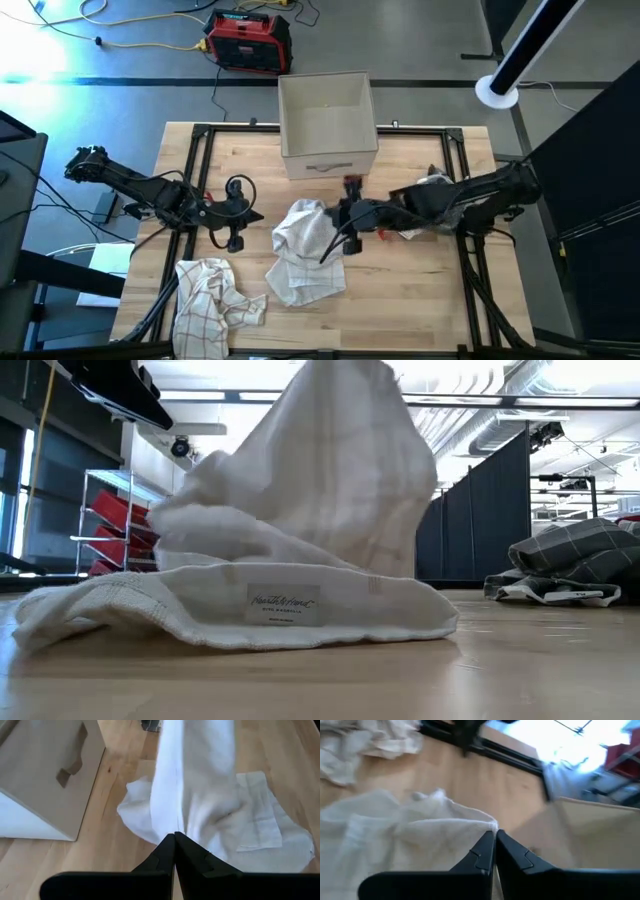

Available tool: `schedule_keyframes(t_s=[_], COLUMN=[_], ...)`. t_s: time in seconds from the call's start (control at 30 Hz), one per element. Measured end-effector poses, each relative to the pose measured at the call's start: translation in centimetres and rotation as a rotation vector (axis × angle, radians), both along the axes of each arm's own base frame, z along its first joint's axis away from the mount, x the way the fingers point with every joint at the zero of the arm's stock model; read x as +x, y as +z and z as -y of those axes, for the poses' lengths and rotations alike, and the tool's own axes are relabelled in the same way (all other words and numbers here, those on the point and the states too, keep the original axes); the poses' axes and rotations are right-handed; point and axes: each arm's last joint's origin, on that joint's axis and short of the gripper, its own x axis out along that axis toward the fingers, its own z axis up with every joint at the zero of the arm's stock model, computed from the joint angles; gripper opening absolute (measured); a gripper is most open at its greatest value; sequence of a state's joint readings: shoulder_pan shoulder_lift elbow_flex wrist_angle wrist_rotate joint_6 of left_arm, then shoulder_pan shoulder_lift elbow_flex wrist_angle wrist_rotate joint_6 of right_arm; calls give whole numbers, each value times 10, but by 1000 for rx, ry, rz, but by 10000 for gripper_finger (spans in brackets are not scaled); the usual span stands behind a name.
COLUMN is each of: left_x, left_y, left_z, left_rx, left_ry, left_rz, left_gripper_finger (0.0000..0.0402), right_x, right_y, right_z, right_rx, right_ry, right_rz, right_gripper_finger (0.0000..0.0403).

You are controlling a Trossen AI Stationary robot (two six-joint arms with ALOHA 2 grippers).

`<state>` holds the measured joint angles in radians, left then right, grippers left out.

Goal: Fold towel
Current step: Fold the white patterned towel

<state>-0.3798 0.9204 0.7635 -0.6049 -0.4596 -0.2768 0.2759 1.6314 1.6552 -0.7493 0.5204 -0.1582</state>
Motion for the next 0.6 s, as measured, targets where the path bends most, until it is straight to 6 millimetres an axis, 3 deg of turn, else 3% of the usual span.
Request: schedule_keyframes(t_s=[0.23,0.6], left_x=[10,17], left_y=[-11,-14], left_z=[3,3], left_rx=[50,184], left_ry=[13,31], left_rz=[-58,-55], left_gripper_finger=[0,0], right_x=[-24,-38], right_y=[45,123], right_z=[5,1], right_rx=[-55,-119], right_ry=[-126,-51], right_rz=[-13,293], right_gripper_finger=[0,0])
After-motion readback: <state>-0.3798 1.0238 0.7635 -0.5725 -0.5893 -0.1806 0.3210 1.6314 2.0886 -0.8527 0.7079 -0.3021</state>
